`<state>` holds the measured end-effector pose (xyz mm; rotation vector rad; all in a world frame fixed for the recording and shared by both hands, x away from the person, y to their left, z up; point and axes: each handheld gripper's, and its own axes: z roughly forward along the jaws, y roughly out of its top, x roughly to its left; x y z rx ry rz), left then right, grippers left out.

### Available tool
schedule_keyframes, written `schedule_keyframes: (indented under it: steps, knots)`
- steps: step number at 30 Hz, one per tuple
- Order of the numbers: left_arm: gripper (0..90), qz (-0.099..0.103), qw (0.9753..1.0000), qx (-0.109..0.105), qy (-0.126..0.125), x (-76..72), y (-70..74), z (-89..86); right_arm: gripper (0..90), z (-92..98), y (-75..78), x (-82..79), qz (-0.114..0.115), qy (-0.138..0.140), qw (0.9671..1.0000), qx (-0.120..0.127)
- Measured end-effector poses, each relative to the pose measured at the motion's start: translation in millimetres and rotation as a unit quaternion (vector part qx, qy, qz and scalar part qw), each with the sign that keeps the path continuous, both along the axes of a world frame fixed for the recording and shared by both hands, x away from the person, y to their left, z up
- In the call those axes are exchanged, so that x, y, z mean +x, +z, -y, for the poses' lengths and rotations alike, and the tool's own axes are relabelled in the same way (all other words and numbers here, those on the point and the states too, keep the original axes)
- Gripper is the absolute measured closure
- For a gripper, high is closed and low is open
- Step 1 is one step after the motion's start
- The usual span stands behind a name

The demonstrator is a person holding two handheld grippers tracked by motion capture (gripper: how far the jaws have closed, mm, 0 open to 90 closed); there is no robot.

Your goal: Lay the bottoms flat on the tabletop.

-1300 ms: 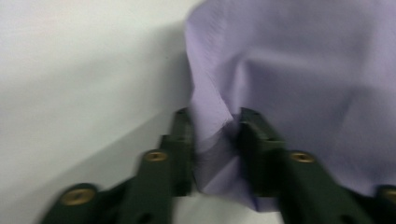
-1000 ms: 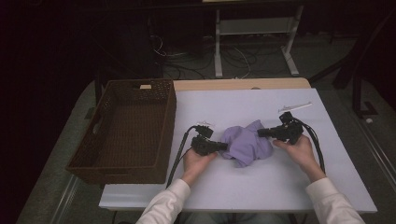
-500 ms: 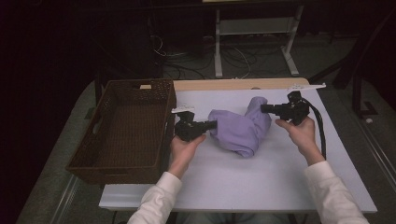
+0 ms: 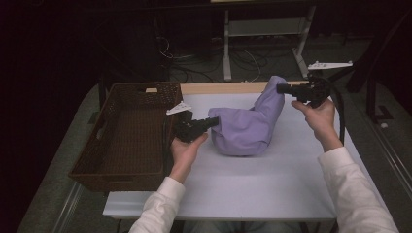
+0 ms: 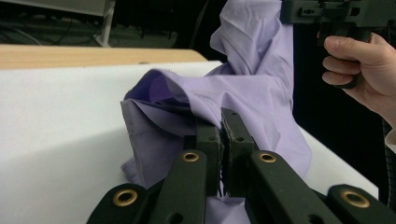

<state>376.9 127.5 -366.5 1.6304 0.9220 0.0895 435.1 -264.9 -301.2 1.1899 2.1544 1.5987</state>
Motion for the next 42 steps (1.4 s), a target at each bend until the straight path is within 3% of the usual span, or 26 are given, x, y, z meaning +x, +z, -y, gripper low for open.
schedule_keyframes:
  steps: [5, 10, 13, 14, 16, 19, 26, 32, 39, 42]
  knots:
    - [87.0, -0.004, 0.9999, 0.010, -0.006, -1.8, -1.4, 3.2, 88.6, 2.9, 8.6, -1.8, 0.007, 0.002, 1.0000, -0.001]
    - [87.0, -0.011, 0.9988, 0.036, -0.031, -10.0, -7.2, 13.5, 88.6, 2.9, -7.1, -14.3, -0.005, 0.017, 0.9998, 0.011]
    - [86.9, -0.012, 0.9960, 0.073, -0.050, -20.7, -13.2, 19.8, 88.6, 3.6, -18.9, -27.3, -0.015, 0.028, 0.9992, 0.025]
    - [86.9, -0.010, 0.9940, 0.092, -0.059, -25.4, -15.8, 21.2, 88.6, 3.5, -21.8, -31.4, -0.017, 0.032, 0.9989, 0.028]
    - [86.9, -0.012, 0.9918, 0.106, -0.070, -33.0, -20.3, 22.5, 88.6, 3.8, -29.7, -44.1, -0.021, 0.041, 0.9984, 0.034]
    - [86.8, -0.025, 0.9896, 0.113, -0.086, -42.4, -27.4, 22.3, 88.6, 4.0, -43.1, -64.2, -0.030, 0.055, 0.9972, 0.041]
    - [86.8, -0.050, 0.9834, 0.126, -0.121, -61.8, -42.0, 22.0, 88.5, 4.2, -67.8, -103.4, -0.060, 0.076, 0.9950, 0.026]
    - [86.7, -0.063, 0.9805, 0.130, -0.133, -68.6, -48.1, 20.1, 88.5, -2.4, -87.3, -127.7, -0.098, 0.095, 0.9906, -0.007]
    - [86.6, -0.075, 0.9787, 0.131, -0.139, -69.0, -54.0, 19.2, 88.5, -11.9, -111.4, -137.5, -0.138, 0.110, 0.9838, -0.030]
    - [86.6, -0.079, 0.9767, 0.133, -0.148, -70.9, -55.8, 21.9, 88.5, -18.4, -119.9, -139.5, -0.155, 0.120, 0.9796, -0.044]
